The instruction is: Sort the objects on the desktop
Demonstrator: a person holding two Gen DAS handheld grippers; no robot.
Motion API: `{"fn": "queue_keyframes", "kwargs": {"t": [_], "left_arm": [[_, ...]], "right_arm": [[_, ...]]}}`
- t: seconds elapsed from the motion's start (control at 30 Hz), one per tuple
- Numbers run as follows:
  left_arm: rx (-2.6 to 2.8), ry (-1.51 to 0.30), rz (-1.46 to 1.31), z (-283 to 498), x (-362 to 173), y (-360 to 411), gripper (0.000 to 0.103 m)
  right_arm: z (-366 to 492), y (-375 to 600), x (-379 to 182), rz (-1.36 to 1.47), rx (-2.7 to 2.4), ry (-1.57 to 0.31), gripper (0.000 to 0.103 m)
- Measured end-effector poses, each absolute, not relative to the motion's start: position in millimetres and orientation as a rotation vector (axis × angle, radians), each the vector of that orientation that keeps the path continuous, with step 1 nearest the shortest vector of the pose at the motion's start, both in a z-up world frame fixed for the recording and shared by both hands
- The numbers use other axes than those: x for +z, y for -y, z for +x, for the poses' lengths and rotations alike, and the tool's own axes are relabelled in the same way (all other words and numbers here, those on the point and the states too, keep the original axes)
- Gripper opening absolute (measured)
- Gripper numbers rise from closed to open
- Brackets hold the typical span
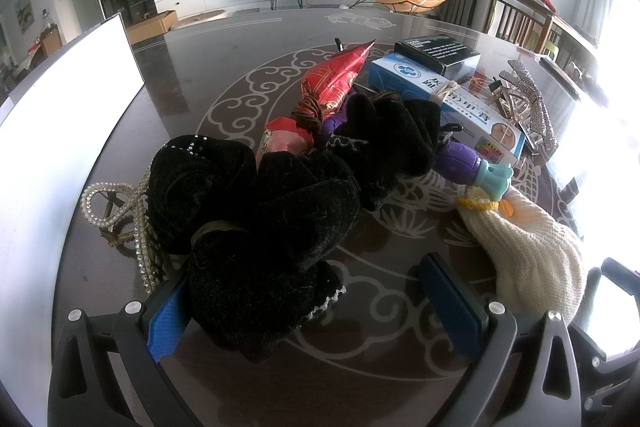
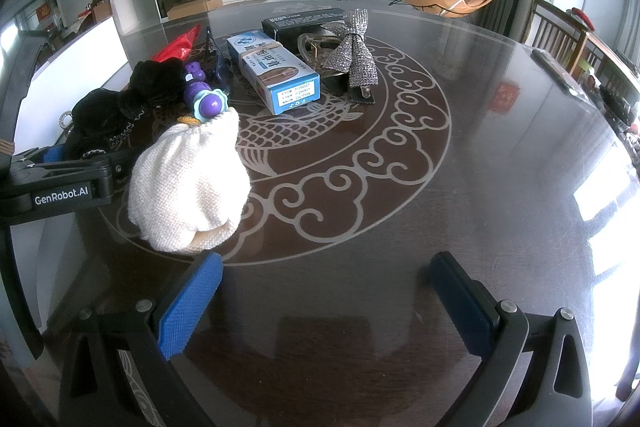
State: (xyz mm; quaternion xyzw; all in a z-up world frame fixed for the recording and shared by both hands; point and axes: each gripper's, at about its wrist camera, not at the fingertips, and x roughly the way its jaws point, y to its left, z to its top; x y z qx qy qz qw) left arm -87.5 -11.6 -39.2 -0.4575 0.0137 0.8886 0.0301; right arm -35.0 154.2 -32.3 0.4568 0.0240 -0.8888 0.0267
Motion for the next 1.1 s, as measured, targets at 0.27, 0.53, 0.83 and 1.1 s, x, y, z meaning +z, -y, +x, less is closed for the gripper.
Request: {"fn": "queue_keyframes", "kwargs": {"t": [0.27,0.53,0.83,1.1], "left_arm": [[2.739,-0.043,-1.410,-88,-39,12,0.103],[2.741,-0.045,-1.412,-87,-39,10,0.103],[2.734,-0.046,-1.428,-77,-38,12,0.103],[2.807,-0.122,-1.240,-7,-21,49,0.103]], "right_arm": [[-35,-154,-32,1.411,-2.746,-0.074,0.103],[-35,-154,-33,1.411,-2.746,-0.074,0.103],[-35,-155,-33,1.410,-2.746,-0.072,0.103],[-34,-155,-32,1.408,-2.746,-0.072,0.103]]}}
